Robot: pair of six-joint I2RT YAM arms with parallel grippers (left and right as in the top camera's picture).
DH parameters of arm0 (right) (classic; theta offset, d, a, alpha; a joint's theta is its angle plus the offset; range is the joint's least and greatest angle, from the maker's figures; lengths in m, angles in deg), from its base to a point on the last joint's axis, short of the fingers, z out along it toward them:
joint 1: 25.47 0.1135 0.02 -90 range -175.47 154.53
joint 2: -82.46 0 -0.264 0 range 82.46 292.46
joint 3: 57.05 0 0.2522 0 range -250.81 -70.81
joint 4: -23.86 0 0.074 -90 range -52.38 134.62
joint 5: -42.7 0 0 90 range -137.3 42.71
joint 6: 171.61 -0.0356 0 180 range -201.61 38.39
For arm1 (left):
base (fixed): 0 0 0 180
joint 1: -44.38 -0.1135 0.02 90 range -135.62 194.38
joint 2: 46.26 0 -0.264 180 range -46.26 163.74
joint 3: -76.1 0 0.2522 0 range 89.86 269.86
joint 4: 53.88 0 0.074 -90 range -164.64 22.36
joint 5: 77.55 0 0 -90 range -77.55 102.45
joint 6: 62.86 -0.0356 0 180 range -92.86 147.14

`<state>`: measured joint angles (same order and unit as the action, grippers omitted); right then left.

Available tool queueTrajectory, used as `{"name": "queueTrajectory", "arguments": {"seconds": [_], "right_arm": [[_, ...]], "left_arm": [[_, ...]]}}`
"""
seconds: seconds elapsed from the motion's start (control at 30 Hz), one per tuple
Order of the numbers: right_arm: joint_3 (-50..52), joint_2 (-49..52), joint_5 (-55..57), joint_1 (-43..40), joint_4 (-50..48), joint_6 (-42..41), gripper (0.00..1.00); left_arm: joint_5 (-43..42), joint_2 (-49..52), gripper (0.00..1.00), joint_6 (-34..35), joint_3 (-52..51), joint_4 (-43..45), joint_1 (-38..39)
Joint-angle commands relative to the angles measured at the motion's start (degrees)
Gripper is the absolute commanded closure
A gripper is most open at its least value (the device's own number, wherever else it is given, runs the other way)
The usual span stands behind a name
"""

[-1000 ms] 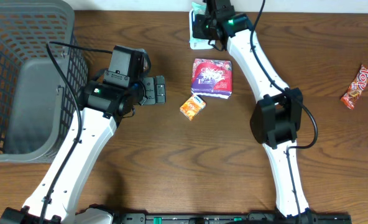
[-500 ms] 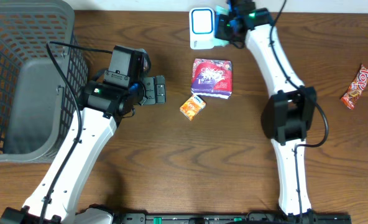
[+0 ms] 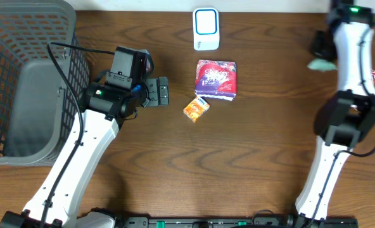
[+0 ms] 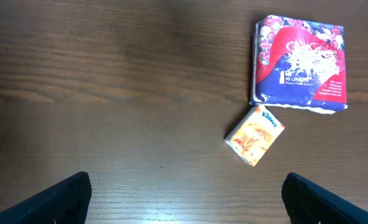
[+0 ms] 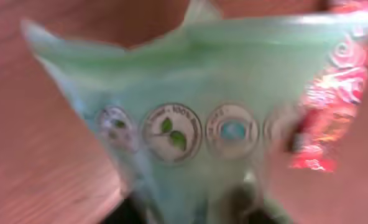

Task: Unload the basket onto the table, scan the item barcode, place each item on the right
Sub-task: 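Carry green packet to the right edge and release it, then grasp the purple-red Carefree box with the right gripper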

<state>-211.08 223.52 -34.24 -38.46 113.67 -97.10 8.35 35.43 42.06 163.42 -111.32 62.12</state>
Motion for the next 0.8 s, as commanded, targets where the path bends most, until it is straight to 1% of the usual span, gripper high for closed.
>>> {"name": "queueTrajectory", "arguments": {"seconds": [0.0, 0.03, 0.2, 0.37, 0.43, 0.63, 0.77], "right_arm": [[-0.07, -2.49, 1.11, -3.02, 1.07, 3.72, 0.12], [-0.07, -2.49, 0.28, -3.98, 1.55, 3.69, 0.01], [0.63, -2.38, -8.07, -6.91, 2.69, 2.69, 0.01], [2.93, -2.38, -19.1, -6.25, 2.62, 2.73, 0.01], [4.24, -2.38, -23.69, -5.31, 2.6, 3.69, 0.01], [8.74, -2.38, -38.27, -0.33, 2.82, 10.03, 0.02], [9.57, -2.38, -41.9, 4.22, 3.04, 10.91, 0.03]], "left_arm": [[0.72, 0.31, 0.02, -0.52, 0.76, -0.28, -0.2], [0.72, 0.31, 0.02, -0.52, 0.76, -0.26, -0.2], [0.72, 0.31, 0.02, -0.52, 0.76, -0.28, -0.2], [0.72, 0.31, 0.02, -0.52, 0.76, -0.28, -0.2], [0.72, 0.31, 0.02, -0.52, 0.76, -0.26, -0.2], [0.72, 0.31, 0.02, -0.52, 0.76, -0.28, -0.2], [0.72, 0.31, 0.02, -0.52, 0.76, -0.26, -0.2]]}}
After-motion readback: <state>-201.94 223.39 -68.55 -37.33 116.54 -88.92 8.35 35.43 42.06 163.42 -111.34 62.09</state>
